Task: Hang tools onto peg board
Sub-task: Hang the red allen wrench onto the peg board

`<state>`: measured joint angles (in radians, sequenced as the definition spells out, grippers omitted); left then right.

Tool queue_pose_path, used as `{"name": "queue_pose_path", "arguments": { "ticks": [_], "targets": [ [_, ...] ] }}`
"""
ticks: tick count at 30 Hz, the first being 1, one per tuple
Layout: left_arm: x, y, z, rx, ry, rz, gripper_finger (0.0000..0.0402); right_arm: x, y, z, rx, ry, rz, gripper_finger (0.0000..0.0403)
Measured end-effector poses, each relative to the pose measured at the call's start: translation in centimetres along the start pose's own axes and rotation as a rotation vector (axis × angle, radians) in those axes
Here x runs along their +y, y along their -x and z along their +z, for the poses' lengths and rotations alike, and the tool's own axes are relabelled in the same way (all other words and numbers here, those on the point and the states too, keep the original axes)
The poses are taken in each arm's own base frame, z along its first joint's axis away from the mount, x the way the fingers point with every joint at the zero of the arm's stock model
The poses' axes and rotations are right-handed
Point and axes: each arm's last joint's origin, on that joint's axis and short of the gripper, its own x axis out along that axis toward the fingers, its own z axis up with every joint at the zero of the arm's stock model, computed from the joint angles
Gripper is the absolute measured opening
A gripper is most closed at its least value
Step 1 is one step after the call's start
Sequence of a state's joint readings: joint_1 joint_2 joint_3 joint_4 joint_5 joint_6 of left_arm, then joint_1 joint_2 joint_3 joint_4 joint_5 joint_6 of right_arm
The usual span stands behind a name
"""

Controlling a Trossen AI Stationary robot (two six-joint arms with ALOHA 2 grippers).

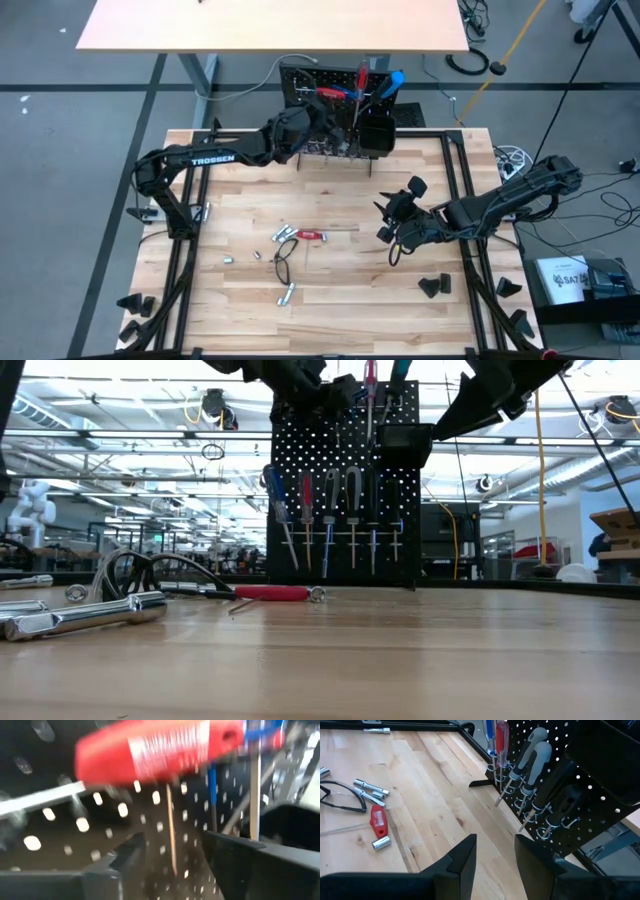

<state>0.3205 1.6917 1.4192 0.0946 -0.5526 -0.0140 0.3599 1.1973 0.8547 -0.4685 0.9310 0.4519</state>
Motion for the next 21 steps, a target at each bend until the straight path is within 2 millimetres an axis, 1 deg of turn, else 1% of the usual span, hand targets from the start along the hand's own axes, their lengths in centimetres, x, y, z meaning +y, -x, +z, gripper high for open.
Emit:
{"name": "queue_pose_path", "arguments": {
  "ticks": [5, 11, 16, 19, 21],
  "targets": [
    [-0.4, 0.3, -1.0, 0.087, -0.051, -0.011, 0.0241, 0.0, 0.0, 0.0, 0.001, -0.001, 0.003, 0.0125],
    [-1.3, 1.3, -1.6, 0.16, -0.11, -0.021, 0.0252, 0.0, 0.0, 0.0, 0.001, 0.0, 0.003, 0.0125],
    [-2.3, 3.8, -1.3, 0.186, -0.176, 0.048, 0.0252, 0.0, 0.0, 0.0, 0.001, -0.001, 0.002, 0.0125],
    [-3.0, 5.7, -0.7, 0.194, -0.2, 0.008, 0.0252, 0.0, 0.0, 0.0, 0.001, 0.0, 0.002, 0.0125],
    [-3.5, 7.3, -0.4, 0.198, -0.219, -0.032, 0.0252, 0.0, 0.0, 0.0, 0.0, -0.002, 0.003, 0.0125]
  ]
}}
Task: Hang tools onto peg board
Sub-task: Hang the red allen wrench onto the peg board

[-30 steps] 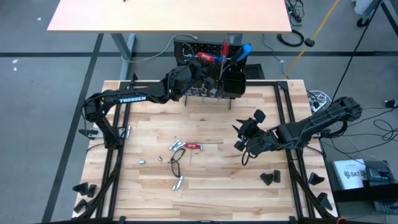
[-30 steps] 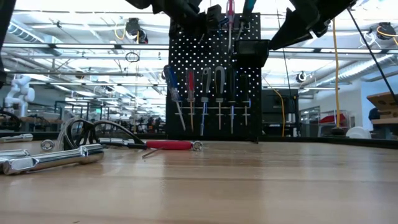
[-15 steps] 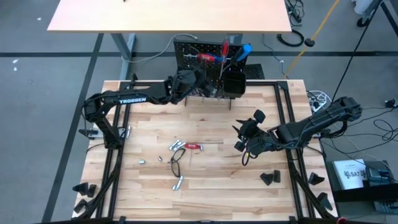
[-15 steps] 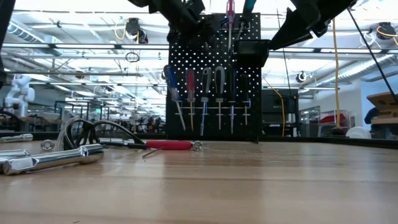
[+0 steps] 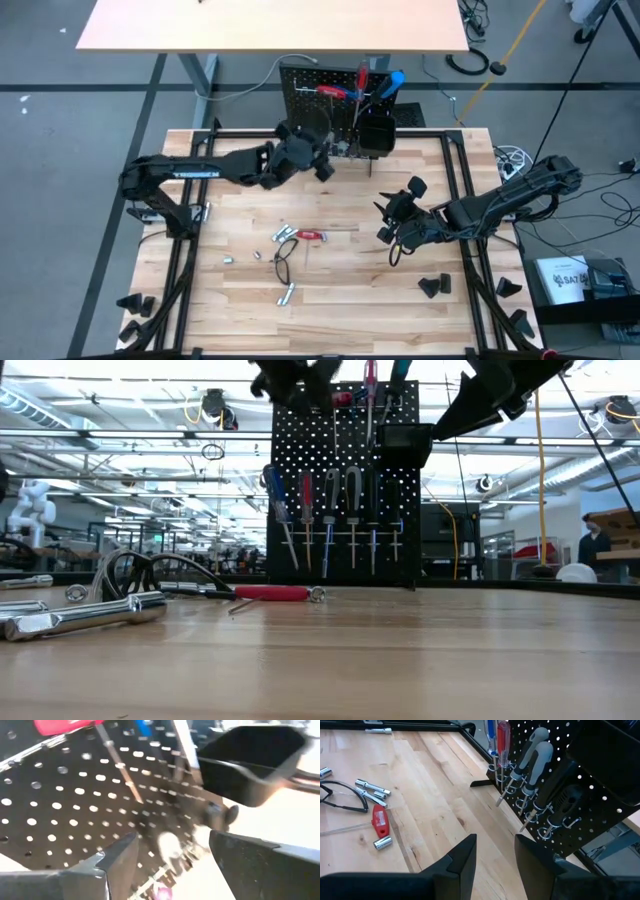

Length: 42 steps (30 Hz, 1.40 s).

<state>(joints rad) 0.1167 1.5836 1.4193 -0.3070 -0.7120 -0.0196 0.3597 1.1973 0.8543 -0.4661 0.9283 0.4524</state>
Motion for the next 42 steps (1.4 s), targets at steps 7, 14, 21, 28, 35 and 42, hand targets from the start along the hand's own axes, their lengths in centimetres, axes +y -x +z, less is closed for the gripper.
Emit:
{"name": "queue_pose_path", "arguments": {
  "ticks": [7, 14, 21, 28, 35, 42],
  "targets": [
    [-0.7, 6.6, -2.0, 0.112, -0.051, -0.123, 0.0248, 0.2, 0.0, 0.1, 0.001, -0.016, 0.023, 0.0125],
    [-1.1, 12.1, -7.8, 0.236, -0.061, -0.313, 0.0246, 2.0, -0.8, 0.6, -0.017, 0.013, 0.189, 0.0125],
    [-3.5, 13.3, -14.5, 0.285, 0.001, -0.806, 0.0246, 5.5, -2.5, 1.6, -0.153, -0.058, 0.355, 0.0125],
    [-4.3, 12.3, -18.6, 0.236, 0.042, -0.923, 0.0246, 8.8, -5.6, 1.3, -0.268, -0.319, 0.391, 0.0125],
    [-2.1, 13.4, -18.7, 0.042, -0.039, -0.98, 0.0246, 11.6, -7.8, -0.4, -0.134, -0.55, 0.399, 0.0125],
    [1.3, 14.4, -17.5, -0.186, -0.052, -0.957, 0.0246, 15.5, -10.5, 1.7, 0.05, -0.663, 0.296, 0.0125]
  ]
}}
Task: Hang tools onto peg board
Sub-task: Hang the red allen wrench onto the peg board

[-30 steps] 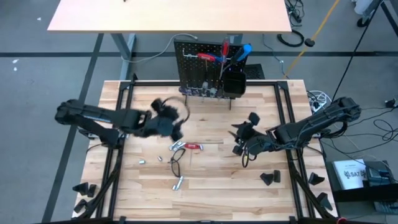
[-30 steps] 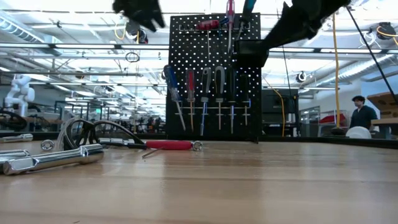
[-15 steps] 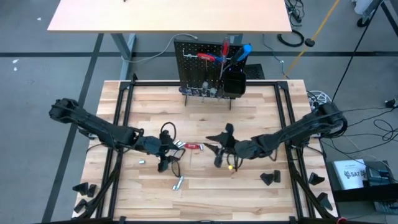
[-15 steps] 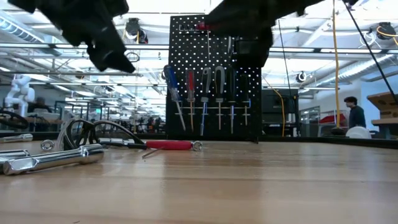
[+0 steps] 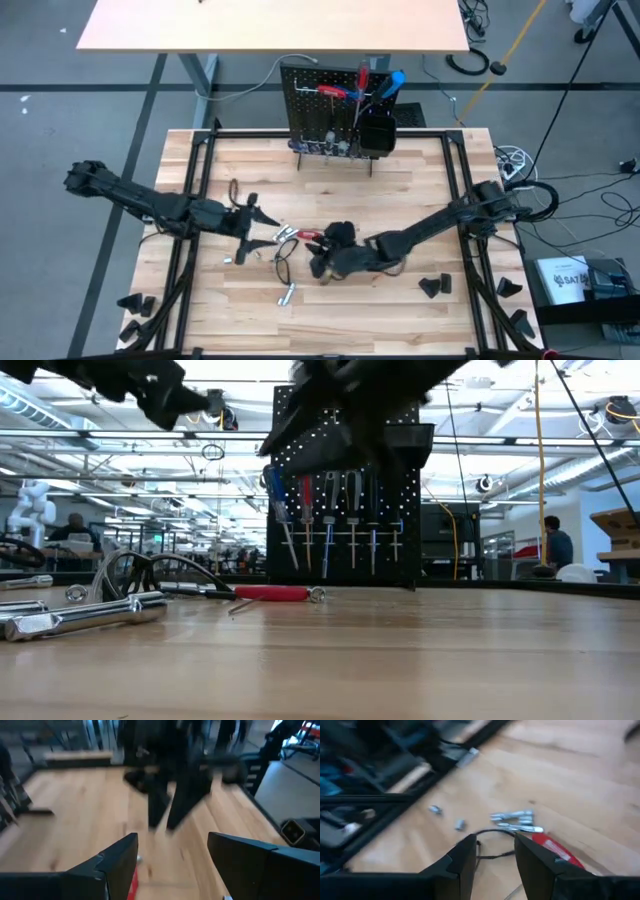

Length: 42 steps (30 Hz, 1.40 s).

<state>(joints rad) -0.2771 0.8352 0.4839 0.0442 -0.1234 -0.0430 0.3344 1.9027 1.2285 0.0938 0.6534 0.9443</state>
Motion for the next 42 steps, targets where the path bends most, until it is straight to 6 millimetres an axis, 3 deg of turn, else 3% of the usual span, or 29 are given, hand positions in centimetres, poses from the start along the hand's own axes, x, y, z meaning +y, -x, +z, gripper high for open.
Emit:
{"name": "queue_pose_path", "arguments": {
  "ticks": [7, 15, 20, 32, 36, 42],
  "targets": [
    [0.2, 1.5, 1.0, -0.087, -0.044, -0.015, 0.0246, 0.7, -4.1, -0.7, 0.138, -0.08, -0.267, 0.0125],
    [-0.1, 1.3, 0.4, -0.03, -0.045, -0.126, 0.0246, 0.9, -8.5, -3.2, 0.204, -0.124, -0.337, 0.0125],
    [-0.2, 1.3, -0.1, 0.02, -0.011, -0.172, 0.0246, 0.6, -9.2, -4.2, 0.231, -0.123, -0.429, 0.0125],
    [-0.8, 1.4, -0.4, 0.058, 0.013, -0.209, 0.0246, 1.0, -9.0, -4.2, 0.221, -0.119, -0.458, 0.0125],
    [-0.8, 1.4, -0.4, 0.054, 0.013, -0.205, 0.0246, 0.5, -9.6, -5.1, 0.231, -0.125, -0.475, 0.0123],
    [-0.8, 1.4, -0.3, 0.044, 0.018, -0.201, 0.0246, -0.4, -10.1, -6.4, 0.309, -0.066, -0.513, 0.007]
  ]
}}
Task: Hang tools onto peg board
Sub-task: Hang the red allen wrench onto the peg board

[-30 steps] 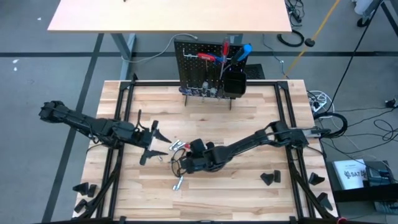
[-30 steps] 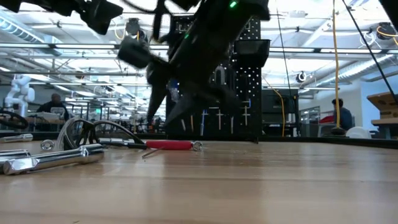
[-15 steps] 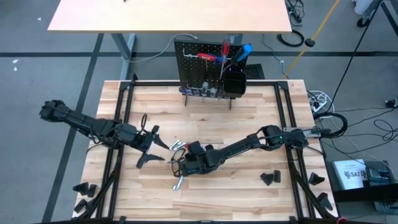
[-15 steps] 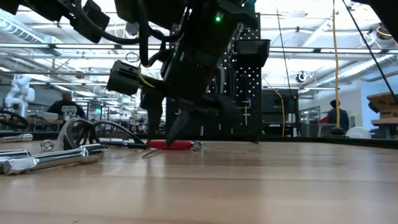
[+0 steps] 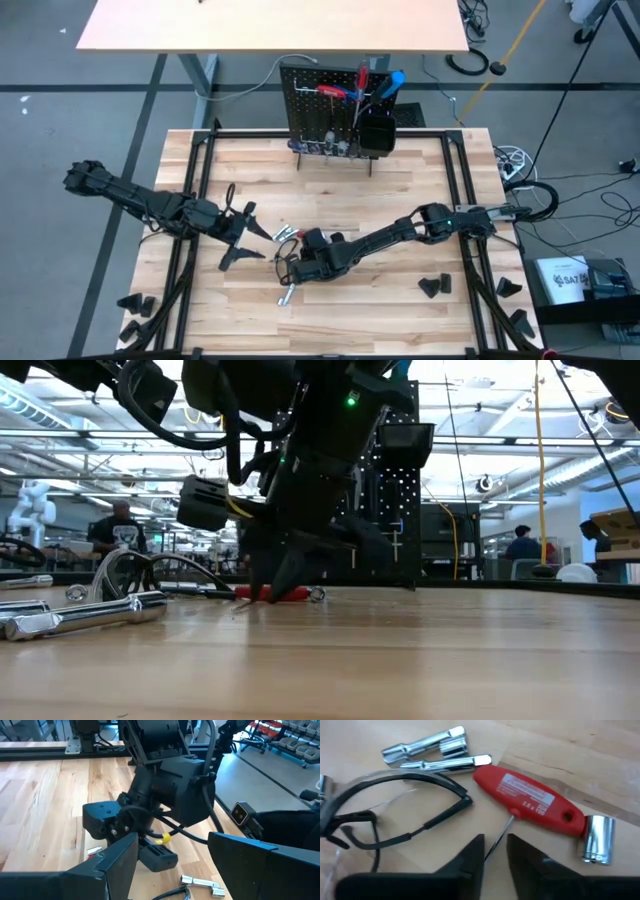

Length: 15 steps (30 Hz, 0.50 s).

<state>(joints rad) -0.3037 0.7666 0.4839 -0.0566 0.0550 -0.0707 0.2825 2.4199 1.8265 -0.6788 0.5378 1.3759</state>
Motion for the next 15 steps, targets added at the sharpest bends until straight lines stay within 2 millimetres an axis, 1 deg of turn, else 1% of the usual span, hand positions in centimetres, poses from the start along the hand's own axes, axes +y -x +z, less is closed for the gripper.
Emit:
{"name": "queue_pose_path", "arguments": {
  "ticks": [3, 4, 10, 13, 15],
  "targets": [
    [0.0, 0.0, 0.0, -0.001, 0.002, 0.001, 0.0246, -0.4, 0.2, -0.2, 0.014, 0.02, -0.041, 0.0017],
    [0.0, 0.0, 0.0, -0.001, 0.002, 0.001, 0.0246, -0.5, 0.4, -0.2, 0.007, 0.025, -0.045, 0.001],
    [0.0, 0.0, 0.0, -0.005, 0.001, 0.008, 0.0246, -0.5, 1.4, 0.2, -0.049, 0.052, -0.048, 0.0003],
    [0.0, 0.0, 0.1, -0.009, 0.001, 0.016, 0.0246, -1.1, 2.3, 0.7, -0.066, 0.093, -0.092, 0.0002],
    [0.1, 0.0, 0.2, -0.024, 0.002, 0.042, 0.0246, -1.4, 3.4, 1.2, -0.102, 0.108, -0.122, 0.0002]
  ]
}}
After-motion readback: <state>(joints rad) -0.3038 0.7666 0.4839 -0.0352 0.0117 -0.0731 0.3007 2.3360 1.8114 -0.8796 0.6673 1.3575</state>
